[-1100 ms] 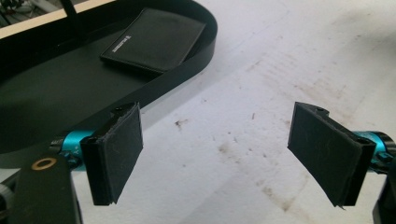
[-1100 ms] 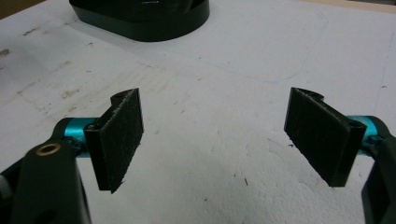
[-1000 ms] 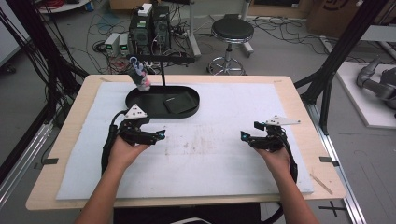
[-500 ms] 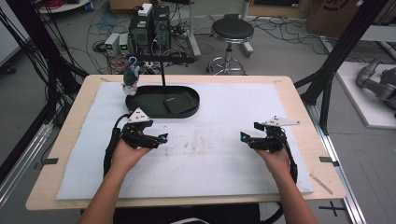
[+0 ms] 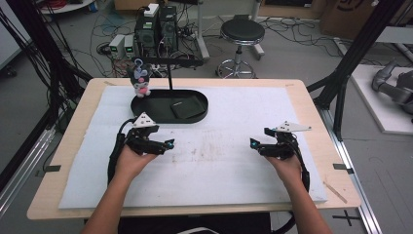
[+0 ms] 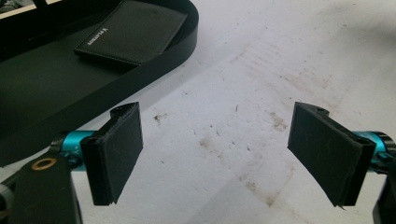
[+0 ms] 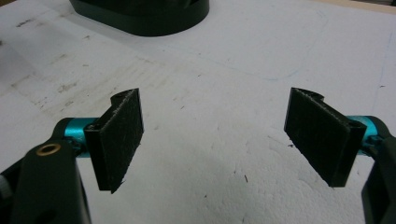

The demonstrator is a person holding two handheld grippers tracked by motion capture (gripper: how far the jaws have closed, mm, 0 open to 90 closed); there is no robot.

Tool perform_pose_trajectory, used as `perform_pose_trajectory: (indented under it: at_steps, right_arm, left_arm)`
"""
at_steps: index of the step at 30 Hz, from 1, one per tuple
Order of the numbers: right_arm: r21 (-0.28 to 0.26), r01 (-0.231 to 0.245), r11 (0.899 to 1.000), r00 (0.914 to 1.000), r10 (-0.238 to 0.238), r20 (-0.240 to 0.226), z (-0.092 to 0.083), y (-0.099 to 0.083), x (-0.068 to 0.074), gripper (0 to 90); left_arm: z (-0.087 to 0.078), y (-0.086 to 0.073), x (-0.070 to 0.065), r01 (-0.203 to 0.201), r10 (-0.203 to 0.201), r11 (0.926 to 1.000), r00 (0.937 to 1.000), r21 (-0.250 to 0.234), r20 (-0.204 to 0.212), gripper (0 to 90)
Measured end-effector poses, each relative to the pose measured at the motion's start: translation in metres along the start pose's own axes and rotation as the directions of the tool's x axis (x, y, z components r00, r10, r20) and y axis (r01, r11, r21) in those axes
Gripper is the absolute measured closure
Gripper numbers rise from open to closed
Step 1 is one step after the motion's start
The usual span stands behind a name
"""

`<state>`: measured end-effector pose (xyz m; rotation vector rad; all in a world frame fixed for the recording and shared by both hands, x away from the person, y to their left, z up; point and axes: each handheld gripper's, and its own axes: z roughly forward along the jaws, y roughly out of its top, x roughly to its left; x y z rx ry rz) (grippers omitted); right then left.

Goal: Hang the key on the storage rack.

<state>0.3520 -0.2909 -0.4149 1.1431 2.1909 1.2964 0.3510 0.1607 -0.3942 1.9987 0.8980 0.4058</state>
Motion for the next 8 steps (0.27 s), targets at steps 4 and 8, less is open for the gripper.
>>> perform_pose_trajectory:
  at_steps: [4, 8]
  right_arm:
    - [0.001, 0.0, 1.0, 1.0, 0.0, -0.002, 0.001, 0.0, -0.0007, 20.1]
    - [-0.003, -0.005, 1.0, 1.0, 0.005, 0.002, 0.0001, 0.0001, -0.0009, 20.1]
  left_arm:
    - [-0.0002, -0.0002, 0.0002, 0.003, -0.003, 1.0, 1.0, -0.002, 0.001, 17.8]
    - [0.0002, -0.0005, 0.0017, 0.008, -0.008, 1.0, 1.0, -0.002, 0.004, 17.9]
